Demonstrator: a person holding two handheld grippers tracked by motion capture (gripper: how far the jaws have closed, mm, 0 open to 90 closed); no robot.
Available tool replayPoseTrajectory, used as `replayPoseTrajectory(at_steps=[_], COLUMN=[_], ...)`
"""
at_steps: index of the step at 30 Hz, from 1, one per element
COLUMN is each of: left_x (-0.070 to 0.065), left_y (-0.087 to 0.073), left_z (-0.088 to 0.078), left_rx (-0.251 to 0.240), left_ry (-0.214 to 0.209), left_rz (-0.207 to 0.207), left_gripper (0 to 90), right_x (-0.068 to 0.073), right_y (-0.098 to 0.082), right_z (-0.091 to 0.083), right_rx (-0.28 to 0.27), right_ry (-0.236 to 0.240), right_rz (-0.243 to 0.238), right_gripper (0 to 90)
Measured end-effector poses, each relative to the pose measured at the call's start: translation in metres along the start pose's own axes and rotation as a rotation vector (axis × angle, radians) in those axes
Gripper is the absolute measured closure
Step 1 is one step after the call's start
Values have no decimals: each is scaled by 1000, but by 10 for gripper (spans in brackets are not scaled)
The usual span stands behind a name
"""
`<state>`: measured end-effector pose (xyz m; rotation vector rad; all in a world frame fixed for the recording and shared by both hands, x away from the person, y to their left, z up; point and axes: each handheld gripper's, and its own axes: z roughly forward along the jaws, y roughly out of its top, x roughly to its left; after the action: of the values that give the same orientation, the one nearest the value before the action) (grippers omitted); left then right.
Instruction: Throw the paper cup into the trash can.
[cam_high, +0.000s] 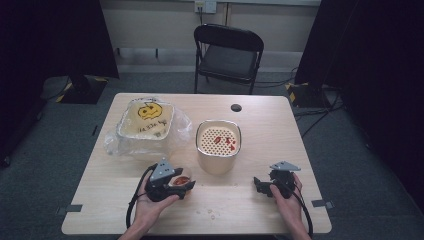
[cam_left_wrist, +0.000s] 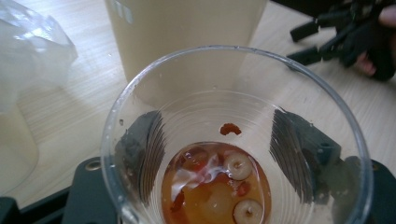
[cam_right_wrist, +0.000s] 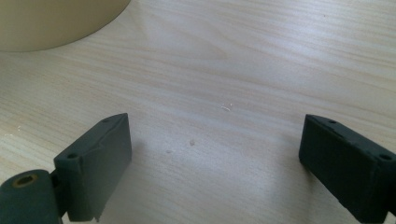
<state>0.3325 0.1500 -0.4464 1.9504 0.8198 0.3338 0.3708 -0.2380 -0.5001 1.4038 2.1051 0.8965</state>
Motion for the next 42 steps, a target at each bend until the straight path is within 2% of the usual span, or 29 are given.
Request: replayPoseTrajectory(at_steps=[3,5,8,11,12,15,18,19,20,23,25,30,31,32,33,34,37,38,41,42], left_x=[10,13,14,14,14,13,14,19,19,23,25,27,27,27,28,28,29,29,28,28], left_y=[9,13,24,38,38,59,67,76,76,92,100,113,119,119,125,127,134,134,142,142], left_z=[-10,-13,-19,-23,-23,-26,-27,-24,-24,-20,-16,-8,-5,-5,-2,0,5,5,13,13], left_rx=[-14,-34,-27,-32,-32,-52,-48,-37,-37,-26,-22,-13,-9,-9,-16,-25,-34,-34,-25,-25], left_ry=[24,20,36,19,19,5,1,-48,-48,-18,-16,11,31,31,62,72,116,116,162,162], left_rz=[-27,-43,-27,-18,-18,5,18,1,1,33,47,75,88,88,97,98,132,132,208,208], left_gripper=[348,349,351,351,351,351,347,345,345,345,346,348,351,353,355,355,359,359,363,364], right_x=[0,0,0,0,0,0,0,0,0,0,0,0,0,0,0,0,0,0,0,0], right_y=[0,0,0,0,0,0,0,0,0,0,0,0,0,0,0,0,0,0,0,0], right_z=[0,0,0,0,0,0,0,0,0,0,0,0,0,0,0,0,0,0,0,0], right_rx=[0,0,0,0,0,0,0,0,0,0,0,0,0,0,0,0,0,0,0,0], right_ry=[0,0,0,0,0,0,0,0,0,0,0,0,0,0,0,0,0,0,0,0], right_rz=[1,0,0,0,0,0,0,0,0,0,0,0,0,0,0,0,0,0,1,0], right_gripper=[88,88,88,88,88,88,88,88,88,88,88,88,88,88,88,88,88,88,88,88])
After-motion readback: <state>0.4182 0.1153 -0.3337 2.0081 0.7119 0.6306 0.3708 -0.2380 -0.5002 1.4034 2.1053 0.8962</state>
